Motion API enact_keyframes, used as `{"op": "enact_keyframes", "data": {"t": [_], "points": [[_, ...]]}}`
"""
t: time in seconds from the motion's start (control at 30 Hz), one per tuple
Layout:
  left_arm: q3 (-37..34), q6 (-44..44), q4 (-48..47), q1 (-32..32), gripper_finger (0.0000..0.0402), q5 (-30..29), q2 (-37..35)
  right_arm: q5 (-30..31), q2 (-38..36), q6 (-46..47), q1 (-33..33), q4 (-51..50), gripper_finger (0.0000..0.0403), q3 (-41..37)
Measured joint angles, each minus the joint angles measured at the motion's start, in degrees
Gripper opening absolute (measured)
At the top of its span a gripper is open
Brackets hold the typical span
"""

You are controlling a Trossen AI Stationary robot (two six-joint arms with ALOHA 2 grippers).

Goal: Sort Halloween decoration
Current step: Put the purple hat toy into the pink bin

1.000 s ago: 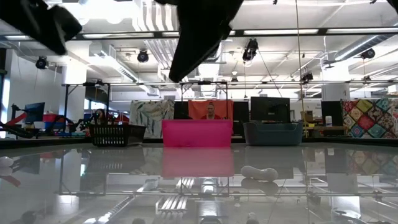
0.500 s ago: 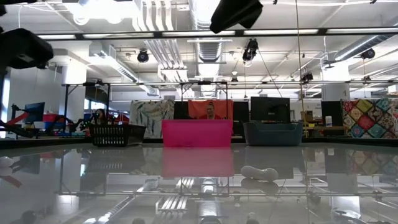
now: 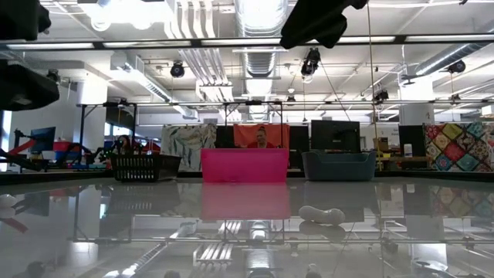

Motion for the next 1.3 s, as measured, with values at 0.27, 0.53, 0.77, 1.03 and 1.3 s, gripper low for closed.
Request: {"op": "enact_keyframes", "data": {"t": [0.27,0.53,0.77,1.03,1.3], "points": [[0.0,-0.6,-0.2,0.0,0.0150,-2.2,2.5,0.0,0.0,0.0,0.0,0.1,0.0077,0.0],[0.0,-0.6,-0.2,0.0,0.0123,-2.3,4.9,0.0,0.0,0.0,0.0,0.2,0.0077,0.0],[0.0,-0.6,-0.3,0.0,0.0094,-2.2,5.2,0.0,0.0,0.0,0.0,0.2,0.0077,0.0],[0.0,-0.5,-0.7,0.0,0.0043,-2.1,5.2,0.0,0.0,0.0,0.0,0.2,0.0077,0.0],[0.0,-0.5,-0.7,0.0,0.0003,-2.1,4.9,0.1,0.1,0.6,0.0,0.2,0.0077,-1.0]]}}
